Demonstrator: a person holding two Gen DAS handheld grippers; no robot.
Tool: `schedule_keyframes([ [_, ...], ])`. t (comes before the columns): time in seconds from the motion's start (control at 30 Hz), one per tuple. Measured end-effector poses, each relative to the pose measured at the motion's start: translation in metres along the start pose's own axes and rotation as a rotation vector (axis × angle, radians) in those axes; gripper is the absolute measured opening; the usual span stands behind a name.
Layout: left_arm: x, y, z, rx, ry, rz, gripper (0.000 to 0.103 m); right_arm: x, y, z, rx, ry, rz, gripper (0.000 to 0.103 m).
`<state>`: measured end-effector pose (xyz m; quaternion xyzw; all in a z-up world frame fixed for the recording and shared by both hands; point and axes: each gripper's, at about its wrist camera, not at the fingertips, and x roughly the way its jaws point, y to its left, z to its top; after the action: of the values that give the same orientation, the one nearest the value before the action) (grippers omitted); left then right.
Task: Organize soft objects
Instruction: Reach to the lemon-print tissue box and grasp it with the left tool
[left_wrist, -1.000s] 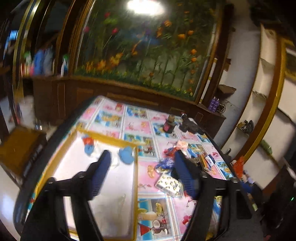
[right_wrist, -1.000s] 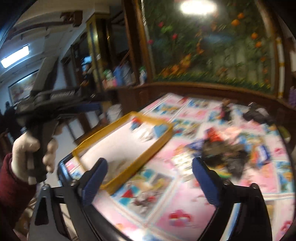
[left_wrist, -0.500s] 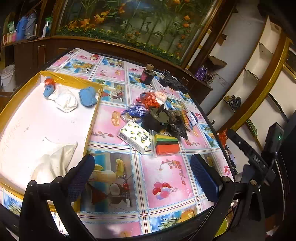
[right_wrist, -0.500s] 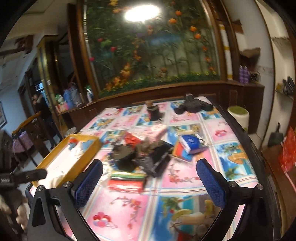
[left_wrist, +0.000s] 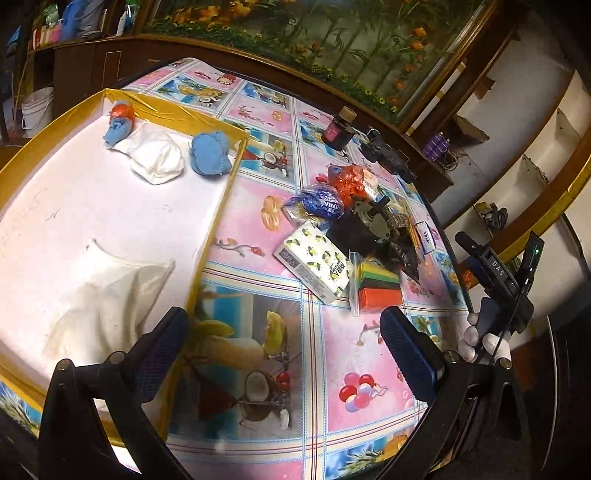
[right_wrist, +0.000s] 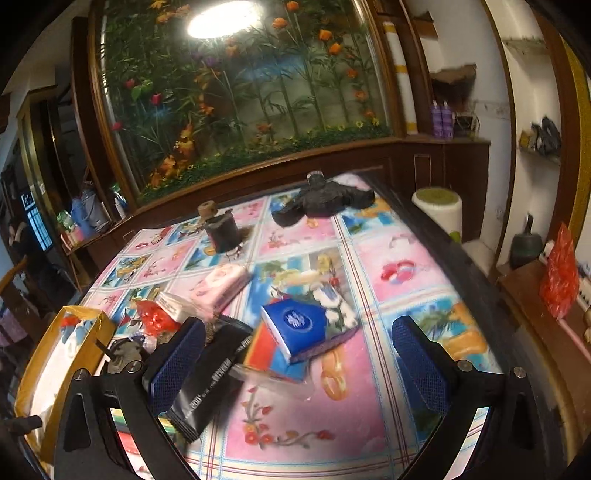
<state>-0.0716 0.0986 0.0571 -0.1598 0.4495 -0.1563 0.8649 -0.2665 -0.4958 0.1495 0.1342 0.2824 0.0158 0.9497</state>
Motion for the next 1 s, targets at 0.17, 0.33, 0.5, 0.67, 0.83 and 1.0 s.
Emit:
schedule_keyframes([
  [0.17,0.035,-0.030,0.022,0.045,0.007,0.073,0.103,0.008,-0.012,-0.002,0.055,-0.002,0.038,0.102],
  [0.33,0.079,-0.051,0.055,0.137,-0.001,0.216,0.103,0.016,-0.010,-0.008,0.042,-0.002,0.047,0.102],
  [0.5,0.106,-0.042,0.051,0.157,0.090,0.250,0.102,0.014,-0.005,-0.010,0.010,-0.020,0.021,0.102],
  [0.67,0.096,-0.040,0.040,0.219,0.116,0.196,0.062,0.014,-0.003,-0.011,-0.003,-0.013,0.014,0.102],
  [0.83,0.075,-0.061,0.016,0.405,0.175,0.181,0.052,0.014,-0.002,-0.011,-0.010,-0.007,0.003,0.102],
  [1.0,0.044,-0.061,0.022,0.343,0.085,0.164,0.052,0.015,-0.002,-0.011,-0.006,0.001,-0.002,0.102],
])
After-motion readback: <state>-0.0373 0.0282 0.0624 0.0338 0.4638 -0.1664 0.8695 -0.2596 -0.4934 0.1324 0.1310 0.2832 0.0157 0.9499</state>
